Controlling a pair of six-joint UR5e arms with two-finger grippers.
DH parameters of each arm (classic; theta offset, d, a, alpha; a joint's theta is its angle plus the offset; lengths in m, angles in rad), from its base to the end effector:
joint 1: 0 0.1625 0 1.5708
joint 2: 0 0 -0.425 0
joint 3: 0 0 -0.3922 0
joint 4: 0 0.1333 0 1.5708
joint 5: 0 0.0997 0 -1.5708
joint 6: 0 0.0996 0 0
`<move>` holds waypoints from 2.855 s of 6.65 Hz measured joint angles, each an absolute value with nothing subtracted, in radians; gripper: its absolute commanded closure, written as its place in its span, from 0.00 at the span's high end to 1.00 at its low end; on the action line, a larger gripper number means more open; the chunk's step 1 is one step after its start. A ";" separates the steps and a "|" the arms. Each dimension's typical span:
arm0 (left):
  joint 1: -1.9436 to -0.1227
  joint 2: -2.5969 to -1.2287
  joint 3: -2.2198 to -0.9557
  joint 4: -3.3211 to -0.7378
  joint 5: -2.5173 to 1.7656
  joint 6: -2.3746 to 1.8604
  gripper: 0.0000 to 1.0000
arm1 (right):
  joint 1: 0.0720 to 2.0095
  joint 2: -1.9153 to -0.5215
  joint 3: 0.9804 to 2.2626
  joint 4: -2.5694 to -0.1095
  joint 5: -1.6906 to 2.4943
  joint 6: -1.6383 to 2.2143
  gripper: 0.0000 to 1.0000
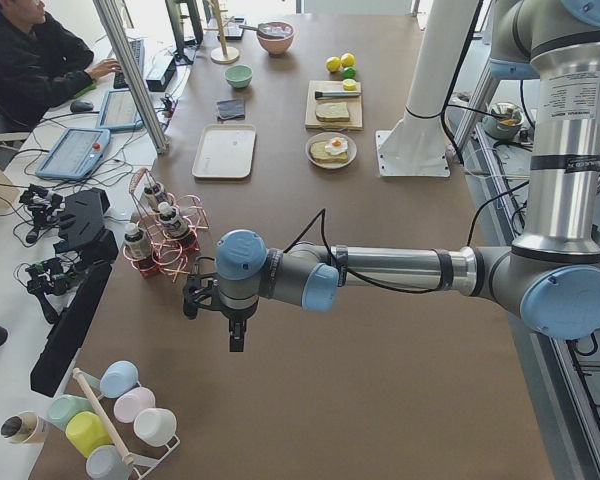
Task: Make sandwich and place on tray
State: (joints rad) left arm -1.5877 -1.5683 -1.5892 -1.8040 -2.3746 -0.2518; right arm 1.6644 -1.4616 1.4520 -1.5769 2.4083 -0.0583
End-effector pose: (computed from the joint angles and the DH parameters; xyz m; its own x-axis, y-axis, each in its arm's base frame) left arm -0.0701 -0.5036 0.6237 0.6708 -0.0809 -0.7372 0.1895 0.9797 0.0649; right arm 0.1092 -0.5292 0.6570 0.6696 0.0160 0.7425 -0.0545 0.9981 0.0276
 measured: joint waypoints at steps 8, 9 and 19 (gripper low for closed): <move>-1.588 -1.560 -1.590 -1.809 -2.375 -0.250 0.98 | 1.664 -1.474 1.455 -1.577 2.410 -0.060 1.00; -1.588 -1.558 -1.588 -1.821 -2.375 -0.251 0.98 | 1.664 -1.479 1.460 -1.577 2.410 -0.061 1.00; -1.586 -1.545 -1.588 -1.841 -2.375 -0.254 0.98 | 1.664 -1.491 1.471 -1.575 2.410 -0.060 1.00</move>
